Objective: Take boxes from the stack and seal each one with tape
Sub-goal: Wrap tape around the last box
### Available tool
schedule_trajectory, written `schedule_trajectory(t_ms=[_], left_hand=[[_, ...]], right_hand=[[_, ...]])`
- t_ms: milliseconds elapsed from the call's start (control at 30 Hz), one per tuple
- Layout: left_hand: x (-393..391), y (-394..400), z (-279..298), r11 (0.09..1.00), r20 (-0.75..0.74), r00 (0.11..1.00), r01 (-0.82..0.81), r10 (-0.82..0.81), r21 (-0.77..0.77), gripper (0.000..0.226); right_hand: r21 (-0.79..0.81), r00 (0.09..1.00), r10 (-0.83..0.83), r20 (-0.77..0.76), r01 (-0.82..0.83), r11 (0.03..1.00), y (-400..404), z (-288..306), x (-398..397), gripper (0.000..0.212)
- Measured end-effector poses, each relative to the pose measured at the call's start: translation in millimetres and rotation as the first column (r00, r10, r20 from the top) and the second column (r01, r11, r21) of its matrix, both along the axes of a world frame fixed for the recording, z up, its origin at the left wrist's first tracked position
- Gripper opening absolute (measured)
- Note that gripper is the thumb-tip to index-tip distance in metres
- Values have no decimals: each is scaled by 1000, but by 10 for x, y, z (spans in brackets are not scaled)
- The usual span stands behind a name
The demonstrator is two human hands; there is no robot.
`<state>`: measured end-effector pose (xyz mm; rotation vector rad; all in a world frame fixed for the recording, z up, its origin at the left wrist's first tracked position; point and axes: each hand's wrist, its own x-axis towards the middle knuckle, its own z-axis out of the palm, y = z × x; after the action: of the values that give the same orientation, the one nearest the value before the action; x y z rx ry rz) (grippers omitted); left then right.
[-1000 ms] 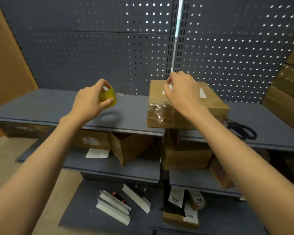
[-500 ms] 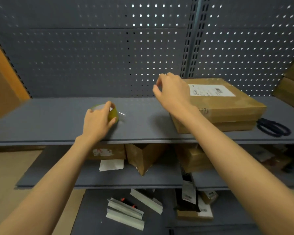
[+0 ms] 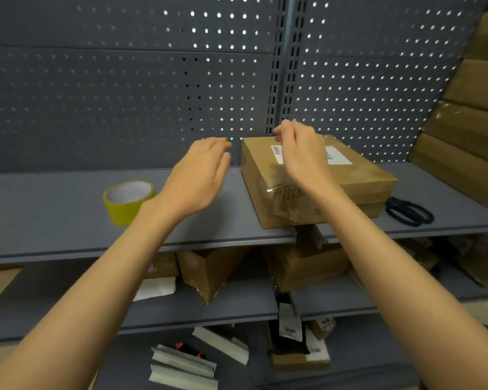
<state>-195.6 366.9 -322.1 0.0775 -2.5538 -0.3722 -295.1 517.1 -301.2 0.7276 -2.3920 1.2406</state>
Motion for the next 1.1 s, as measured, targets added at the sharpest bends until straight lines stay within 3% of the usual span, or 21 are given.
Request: schedule_trajectory(t_ms=[133, 233, 333, 400, 533, 700, 800, 933, 1100], left_hand=[[-231, 565, 24, 989, 80, 986, 142, -144, 30, 41], [-362, 801, -110, 990, 137, 980, 143, -143, 10, 45], [-379, 932, -229, 992, 96, 987, 129, -128, -9, 40], [-343, 973, -290, 994, 79, 991, 110, -108, -25, 41], [-308, 967, -399, 998, 114, 992, 59, -55, -32, 45], [-198, 835, -410, 999, 186, 981, -50, 49, 2, 48], [-177, 750, -332, 999, 210, 977, -32, 26, 24, 44], [-294, 769, -271, 998, 107, 994, 26, -32, 51, 42], [-363, 649, -431, 996, 195, 977, 85, -91, 39, 58]], right_hand=[[78, 998, 57, 12, -58, 995, 330, -25, -115, 54], [272, 974, 216, -66, -191, 943, 553, -175, -67, 57], [371, 926, 374, -55, -329, 869, 641, -354, -10, 44], [409, 909, 416, -31, -368, 835, 658, -447, -10, 48], [554, 898, 426, -112, -300, 777, 699, -544, -91, 52], [500, 901, 414, -131, -301, 812, 842, -526, -228, 49], [486, 913, 387, -129, -282, 827, 931, -485, -309, 46], [469, 894, 436, -103, -343, 814, 830, -439, -326, 43], [569, 867, 419, -270, -207, 796, 743, -569, -383, 51]])
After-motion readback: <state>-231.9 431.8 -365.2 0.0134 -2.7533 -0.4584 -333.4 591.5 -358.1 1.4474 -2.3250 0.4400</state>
